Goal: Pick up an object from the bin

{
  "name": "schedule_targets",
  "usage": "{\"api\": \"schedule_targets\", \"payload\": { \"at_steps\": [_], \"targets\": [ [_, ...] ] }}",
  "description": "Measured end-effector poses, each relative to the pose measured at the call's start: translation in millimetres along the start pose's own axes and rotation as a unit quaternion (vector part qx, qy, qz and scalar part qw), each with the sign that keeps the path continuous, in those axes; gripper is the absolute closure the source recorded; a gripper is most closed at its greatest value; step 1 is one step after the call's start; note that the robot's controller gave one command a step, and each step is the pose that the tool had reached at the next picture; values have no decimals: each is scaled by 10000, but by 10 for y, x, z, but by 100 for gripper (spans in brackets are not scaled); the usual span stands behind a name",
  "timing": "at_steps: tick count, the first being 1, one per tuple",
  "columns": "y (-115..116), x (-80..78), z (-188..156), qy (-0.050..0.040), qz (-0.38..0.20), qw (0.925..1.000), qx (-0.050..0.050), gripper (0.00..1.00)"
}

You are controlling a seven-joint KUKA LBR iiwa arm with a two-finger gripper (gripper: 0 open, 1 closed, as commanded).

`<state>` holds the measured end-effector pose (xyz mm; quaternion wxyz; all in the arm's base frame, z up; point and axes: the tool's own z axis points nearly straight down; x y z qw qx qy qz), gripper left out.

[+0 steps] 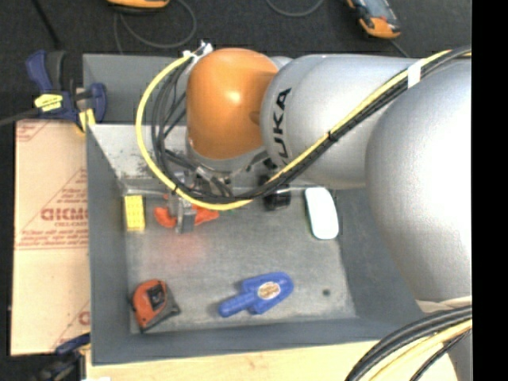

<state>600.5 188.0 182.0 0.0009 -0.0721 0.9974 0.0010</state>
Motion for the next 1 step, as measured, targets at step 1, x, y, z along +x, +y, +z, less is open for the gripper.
{"api": "schedule_targets", "payload": {
  "at_steps": [1],
  "targets": [
    [-6, 81, -631, 12, -229, 9997, 17, 100]
  ]
}}
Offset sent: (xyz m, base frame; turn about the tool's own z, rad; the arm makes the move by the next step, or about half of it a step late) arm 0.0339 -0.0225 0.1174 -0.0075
